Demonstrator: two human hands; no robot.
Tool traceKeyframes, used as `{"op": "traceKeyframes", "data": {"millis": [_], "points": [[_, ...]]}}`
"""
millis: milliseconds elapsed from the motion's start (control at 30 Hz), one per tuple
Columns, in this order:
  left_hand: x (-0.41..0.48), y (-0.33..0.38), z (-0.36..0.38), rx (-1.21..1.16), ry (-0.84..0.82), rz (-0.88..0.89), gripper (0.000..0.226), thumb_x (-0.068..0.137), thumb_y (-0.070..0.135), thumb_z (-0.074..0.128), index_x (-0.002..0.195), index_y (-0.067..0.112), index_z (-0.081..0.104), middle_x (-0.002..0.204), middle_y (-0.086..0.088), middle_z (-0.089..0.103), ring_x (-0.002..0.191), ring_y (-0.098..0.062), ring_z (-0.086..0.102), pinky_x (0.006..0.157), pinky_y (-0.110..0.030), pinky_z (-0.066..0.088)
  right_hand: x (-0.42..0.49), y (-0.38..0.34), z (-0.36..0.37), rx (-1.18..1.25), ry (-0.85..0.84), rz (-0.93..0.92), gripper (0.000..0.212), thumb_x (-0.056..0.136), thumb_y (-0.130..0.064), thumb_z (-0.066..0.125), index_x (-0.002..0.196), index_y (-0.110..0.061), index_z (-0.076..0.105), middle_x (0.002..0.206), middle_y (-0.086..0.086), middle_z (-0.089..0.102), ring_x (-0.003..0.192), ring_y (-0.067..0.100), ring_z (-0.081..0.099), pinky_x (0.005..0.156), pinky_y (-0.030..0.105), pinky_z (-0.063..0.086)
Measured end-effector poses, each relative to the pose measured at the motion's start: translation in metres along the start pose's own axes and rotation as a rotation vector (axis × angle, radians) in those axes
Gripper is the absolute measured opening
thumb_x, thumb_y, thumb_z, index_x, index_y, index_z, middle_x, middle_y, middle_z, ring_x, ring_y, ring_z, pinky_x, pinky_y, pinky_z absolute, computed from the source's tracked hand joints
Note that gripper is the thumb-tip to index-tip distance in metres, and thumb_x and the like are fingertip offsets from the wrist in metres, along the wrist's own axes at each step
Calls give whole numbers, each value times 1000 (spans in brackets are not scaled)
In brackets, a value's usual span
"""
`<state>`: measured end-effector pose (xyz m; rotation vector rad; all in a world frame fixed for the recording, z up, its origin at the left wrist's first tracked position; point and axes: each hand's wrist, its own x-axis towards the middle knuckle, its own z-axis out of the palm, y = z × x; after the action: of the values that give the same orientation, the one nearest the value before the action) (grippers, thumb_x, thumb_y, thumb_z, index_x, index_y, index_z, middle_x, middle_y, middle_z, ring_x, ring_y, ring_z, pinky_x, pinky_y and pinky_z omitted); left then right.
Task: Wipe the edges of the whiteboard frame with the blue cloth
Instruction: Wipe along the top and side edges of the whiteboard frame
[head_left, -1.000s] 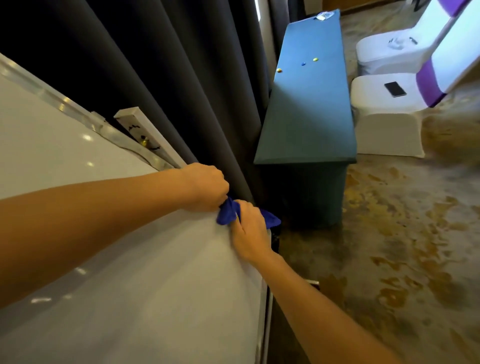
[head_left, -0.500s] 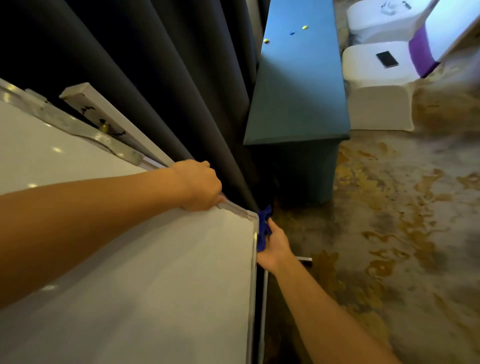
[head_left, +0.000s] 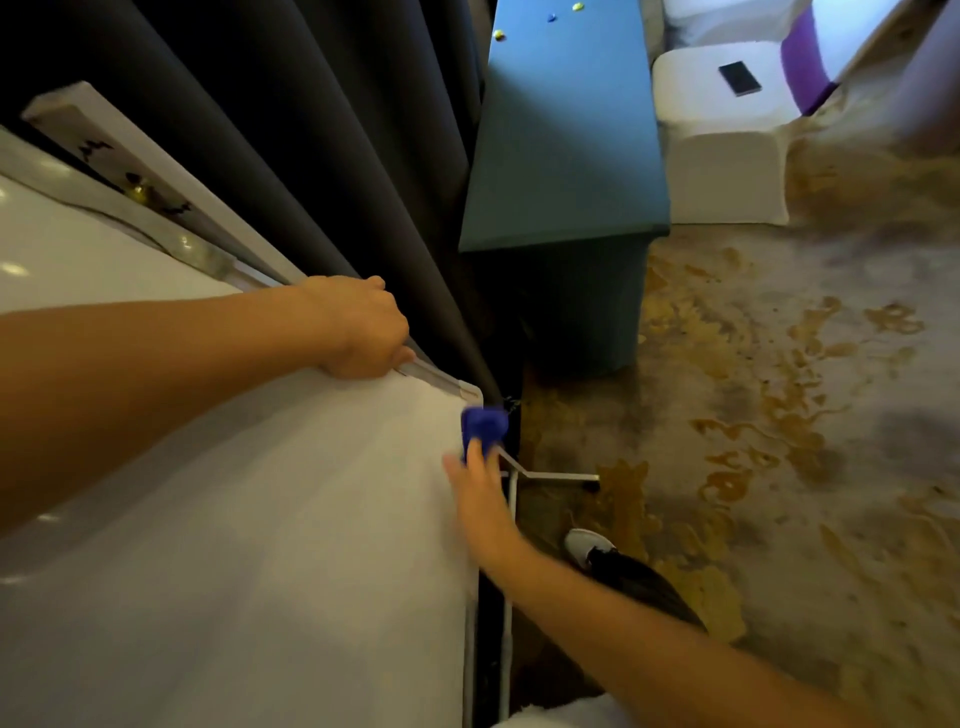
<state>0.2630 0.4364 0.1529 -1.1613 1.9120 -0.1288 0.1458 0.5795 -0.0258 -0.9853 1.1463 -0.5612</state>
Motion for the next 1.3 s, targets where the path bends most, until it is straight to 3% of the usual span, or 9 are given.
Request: {"op": "traceKeyframes", "data": {"millis": [133,233,333,433,533,733,833,967,1300], "points": [[-4,1,5,9,-14,-24,40,98,51,30,82,23,53,84,0,50,102,-22,47,87,-39,42,47,-37,4,-139,123,-59,86,85,-78,28,151,-42,-13,162,-7,-21,150,28,-7,118,51,8],[-3,1,5,-5,-9,-33,35,98,52,31,78,25,42,79,3,43,94,-18,43,82,-37,41,13,8,24,-178,83,-92,87,61,-98,18,131,-68,-25,155,-23,-32,150,23,-12,118,50,7],[-4,0,8,-27,-11,-32,35,98,52,31,79,24,42,78,3,41,91,-17,39,82,-36,40,-21,39,31,-136,-17,-56,83,58,-101,23,120,-78,-27,145,-33,-39,150,19,-12,118,48,5],[-4,1,3,0,-14,-28,36,98,51,30,77,24,40,79,2,41,92,-19,39,86,-39,41,11,6,18,-142,60,-70,89,64,-96,25,134,-65,-19,160,-13,-23,150,22,-10,119,48,3],[2,3,1,14,-23,-28,38,98,51,29,75,24,40,82,0,43,101,-24,44,89,-41,42,54,-40,2,-212,122,-78,95,75,-88,21,149,-43,-18,161,-10,-26,149,26,-15,118,53,1],[3,2,2,3,-41,-1,36,97,50,31,83,23,50,74,3,38,84,-18,35,74,-35,39,-2,12,19,-243,-32,-55,95,58,-100,18,127,-64,-37,151,-24,-39,145,14,-27,118,47,-3],[-2,-2,6,29,-21,11,45,96,53,30,96,22,62,83,-1,48,84,-19,35,77,-37,44,11,4,11,-217,-64,-74,96,73,-91,27,141,-50,-27,157,-15,-30,148,16,-22,118,42,-6],[-1,-5,7,94,-56,18,48,97,53,29,103,23,66,101,-2,63,85,-19,32,73,-34,32,44,-28,-2,-186,-48,-65,87,92,-66,39,151,-35,-17,161,-11,-24,148,18,-21,118,43,-7],[16,-2,-1,20,-37,3,46,97,48,36,101,16,68,97,-2,65,97,-23,46,82,-39,46,48,-29,-27,-190,-73,-96,87,76,-80,34,140,-56,-19,161,-19,-18,150,17,-1,121,48,12]]}}
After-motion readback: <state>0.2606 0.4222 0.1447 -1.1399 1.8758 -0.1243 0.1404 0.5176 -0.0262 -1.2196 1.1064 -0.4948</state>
